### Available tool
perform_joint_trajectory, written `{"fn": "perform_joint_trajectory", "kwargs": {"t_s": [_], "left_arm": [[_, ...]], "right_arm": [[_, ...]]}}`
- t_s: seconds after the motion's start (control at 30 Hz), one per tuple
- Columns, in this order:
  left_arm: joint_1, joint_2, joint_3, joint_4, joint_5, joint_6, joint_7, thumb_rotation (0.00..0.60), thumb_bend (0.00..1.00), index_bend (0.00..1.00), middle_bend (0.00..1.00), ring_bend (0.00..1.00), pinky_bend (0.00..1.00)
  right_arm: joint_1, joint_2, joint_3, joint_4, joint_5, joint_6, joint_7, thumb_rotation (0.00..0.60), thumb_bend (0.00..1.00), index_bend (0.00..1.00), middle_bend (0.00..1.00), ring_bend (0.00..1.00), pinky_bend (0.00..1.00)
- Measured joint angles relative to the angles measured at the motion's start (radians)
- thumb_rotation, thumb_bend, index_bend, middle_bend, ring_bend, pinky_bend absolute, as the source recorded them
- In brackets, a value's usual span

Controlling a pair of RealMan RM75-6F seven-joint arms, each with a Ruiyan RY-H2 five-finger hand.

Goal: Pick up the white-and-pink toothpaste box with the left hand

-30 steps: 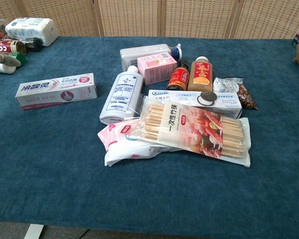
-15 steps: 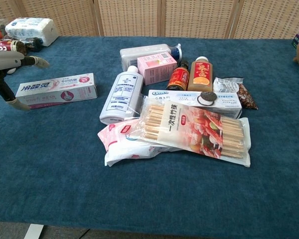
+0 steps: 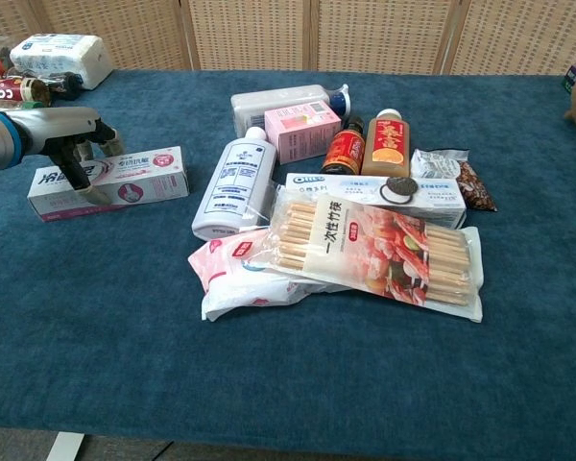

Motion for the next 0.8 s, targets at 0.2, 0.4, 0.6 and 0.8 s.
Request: {"fn": "perform_joint_trajectory", "kwargs": {"t_s": [0.2,0.4,0.6,0.8], "left_arm": [[-0.003,-0.015,-0.017,0.012,-0.002,0.020,-0.036,0.600,0.37,0.67,0.65,0.81,0.66],[0.045,0.037,-0.040,-0.087,0.068,0.075,-0.132,0.600,0.37,0.66,0.65,0.81,0.66],[0.135,0.128,-0.058,-0.276,0.247,0.210,-0.260,0.600,0.35,0.64,0.63,0.79,0.64],[0.219,0.243,-0.084,-0.465,0.433,0.371,-0.355,0.600,0.35,0.64,0.62,0.78,0.63]], "right_arm": [[-0.004,0.002,0.004,0.000,-0.005,0.008,0.016,0.600,0.04,0.00,0.00,0.00,0.00],[0.002,-0.011,0.004,0.024,-0.007,-0.010,0.042,0.600,0.04,0.00,0.00,0.00,0.00],[0.019,-0.044,0.005,0.074,-0.004,-0.048,0.085,0.600,0.04,0.00,0.00,0.00,0.00],[0.040,-0.084,0.005,0.116,-0.004,-0.086,0.115,0.600,0.04,0.00,0.00,0.00,0.00]]}}
